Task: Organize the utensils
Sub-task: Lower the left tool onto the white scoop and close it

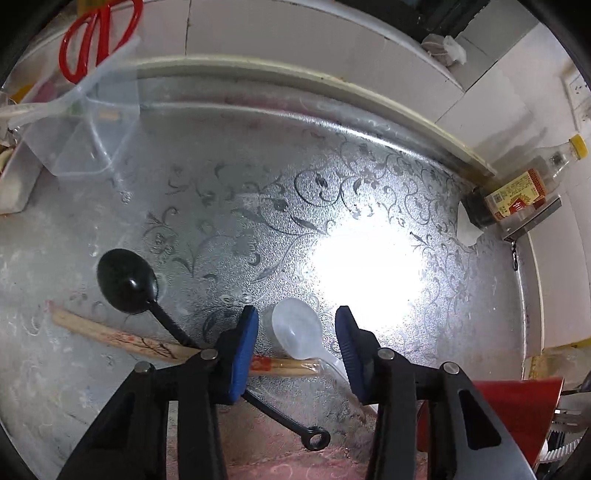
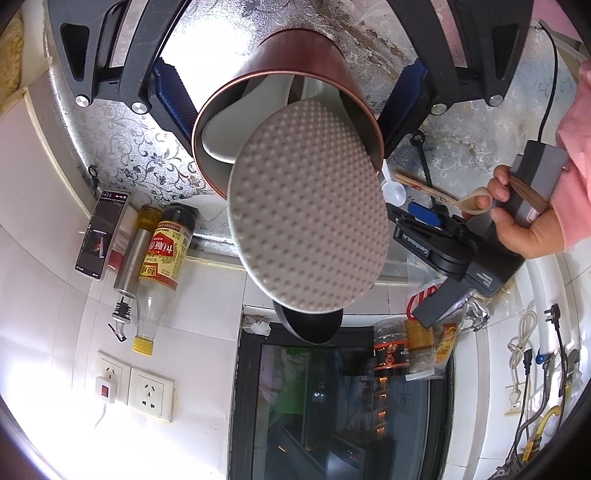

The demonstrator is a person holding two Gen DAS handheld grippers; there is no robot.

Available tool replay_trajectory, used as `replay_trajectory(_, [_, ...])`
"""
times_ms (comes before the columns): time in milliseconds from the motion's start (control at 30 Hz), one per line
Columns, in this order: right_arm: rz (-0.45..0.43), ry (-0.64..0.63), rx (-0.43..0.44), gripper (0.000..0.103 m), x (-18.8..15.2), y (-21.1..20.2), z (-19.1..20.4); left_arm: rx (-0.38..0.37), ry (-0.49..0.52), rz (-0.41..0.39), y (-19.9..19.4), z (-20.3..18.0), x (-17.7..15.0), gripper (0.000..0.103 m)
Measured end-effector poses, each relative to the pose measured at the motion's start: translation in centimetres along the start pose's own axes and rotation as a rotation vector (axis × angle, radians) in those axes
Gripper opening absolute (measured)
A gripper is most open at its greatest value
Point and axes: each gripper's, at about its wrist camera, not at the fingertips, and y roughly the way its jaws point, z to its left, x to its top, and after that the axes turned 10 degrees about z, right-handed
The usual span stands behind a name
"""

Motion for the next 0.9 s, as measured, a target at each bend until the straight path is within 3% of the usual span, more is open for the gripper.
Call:
replay_trajectory(267, [0.000, 0.000, 0.003, 0.092, 0.0, 0.0, -0.1, -0.011, -0.017, 0.024, 1.2, 0.2, 0.3, 0.036])
replay_trajectory(633, [0.004, -0.005, 0.001, 0.094, 0.0, 0.1, 0.1, -0.012, -0.083, -0.013, 1.0, 1.5, 0.2, 0.007])
replay_trajectory(900, [0.006, -0.005, 0.000, 0.093, 0.0, 0.1, 0.1, -0.054, -0.133, -0.066, 0.0, 2.6, -1.4, 0.005])
